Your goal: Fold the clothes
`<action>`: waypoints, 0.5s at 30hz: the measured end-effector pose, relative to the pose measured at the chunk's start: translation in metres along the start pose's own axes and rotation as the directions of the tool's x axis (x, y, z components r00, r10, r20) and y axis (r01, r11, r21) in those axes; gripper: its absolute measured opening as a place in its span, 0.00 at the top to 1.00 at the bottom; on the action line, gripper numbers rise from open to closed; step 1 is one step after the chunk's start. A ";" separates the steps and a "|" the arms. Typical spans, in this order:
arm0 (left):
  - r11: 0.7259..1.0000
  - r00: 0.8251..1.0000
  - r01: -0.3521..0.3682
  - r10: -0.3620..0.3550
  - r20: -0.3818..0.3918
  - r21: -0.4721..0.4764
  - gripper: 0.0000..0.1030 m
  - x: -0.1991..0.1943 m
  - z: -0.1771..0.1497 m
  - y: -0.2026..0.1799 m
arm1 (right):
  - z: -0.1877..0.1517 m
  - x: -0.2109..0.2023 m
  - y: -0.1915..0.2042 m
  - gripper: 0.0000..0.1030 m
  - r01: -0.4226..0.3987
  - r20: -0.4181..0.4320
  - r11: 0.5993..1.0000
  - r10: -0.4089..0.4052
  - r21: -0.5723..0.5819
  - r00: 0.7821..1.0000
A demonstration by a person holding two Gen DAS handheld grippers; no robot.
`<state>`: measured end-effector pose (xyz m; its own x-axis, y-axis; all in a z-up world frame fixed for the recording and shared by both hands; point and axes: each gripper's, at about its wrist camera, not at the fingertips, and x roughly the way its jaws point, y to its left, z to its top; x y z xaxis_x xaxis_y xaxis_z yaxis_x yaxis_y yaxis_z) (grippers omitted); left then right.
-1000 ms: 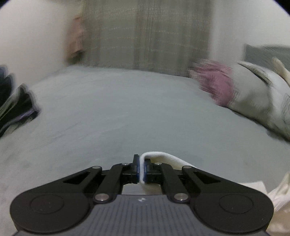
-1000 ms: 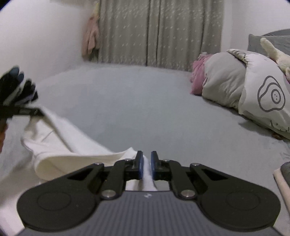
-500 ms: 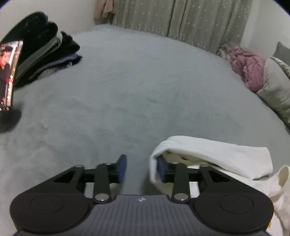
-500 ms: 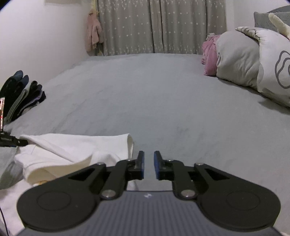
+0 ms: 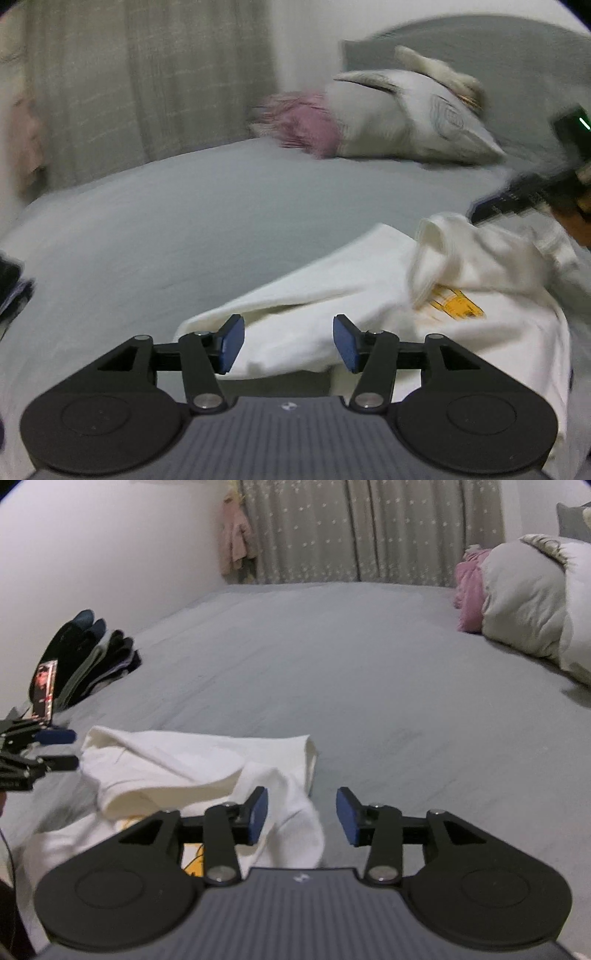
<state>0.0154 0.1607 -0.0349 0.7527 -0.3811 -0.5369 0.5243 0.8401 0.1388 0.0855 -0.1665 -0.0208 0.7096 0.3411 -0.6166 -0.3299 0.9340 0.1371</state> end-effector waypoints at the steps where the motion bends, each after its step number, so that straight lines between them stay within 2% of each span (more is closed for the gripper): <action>1: 0.999 1.000 0.025 -0.025 -0.006 0.039 0.48 0.004 -0.001 -0.005 | -0.001 0.002 0.002 0.55 0.001 -0.008 1.000 -0.001 -0.006 1.000; 7: 0.981 0.998 0.032 -0.021 -0.059 0.192 0.49 0.022 0.003 -0.029 | -0.006 0.012 0.005 0.54 -0.016 -0.066 0.999 0.014 -0.030 0.998; 8: 0.978 0.997 0.030 -0.015 -0.071 0.204 0.57 0.026 0.003 -0.032 | -0.007 0.015 0.006 0.53 -0.017 -0.082 0.999 0.014 -0.040 0.997; 9: 0.977 0.995 0.023 -0.003 -0.099 0.210 0.79 0.032 0.003 -0.035 | -0.008 0.019 0.008 0.53 -0.018 -0.103 0.998 0.012 -0.055 0.995; 10: 0.976 0.992 0.017 0.011 -0.126 0.217 0.91 0.038 0.003 -0.037 | -0.010 0.023 0.009 0.53 -0.017 -0.119 0.998 0.009 -0.067 0.993; 11: 0.975 0.988 0.011 0.023 -0.152 0.222 0.91 0.044 0.004 -0.039 | -0.012 0.025 0.011 0.58 -0.018 -0.133 0.997 0.007 -0.078 0.991; 12: 0.977 0.987 0.002 0.031 -0.156 0.212 0.92 0.041 0.005 -0.041 | -0.013 0.028 0.013 0.82 -0.020 -0.146 0.996 0.006 -0.088 0.989; 13: 0.979 0.986 -0.006 0.039 -0.159 0.202 0.92 0.039 0.006 -0.042 | -0.015 0.029 0.014 0.94 -0.021 -0.155 0.996 0.006 -0.091 0.988; 15: 0.983 0.985 -0.023 0.053 -0.165 0.180 0.92 0.033 0.009 -0.045 | -0.016 0.025 0.016 0.95 -0.012 -0.151 0.997 0.001 -0.073 0.989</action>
<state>0.0204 0.1064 -0.0512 0.7034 -0.2666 -0.6589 0.5699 0.7656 0.2985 0.0878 -0.1445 -0.0466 0.6072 0.3220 -0.7264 -0.3830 0.9196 0.0874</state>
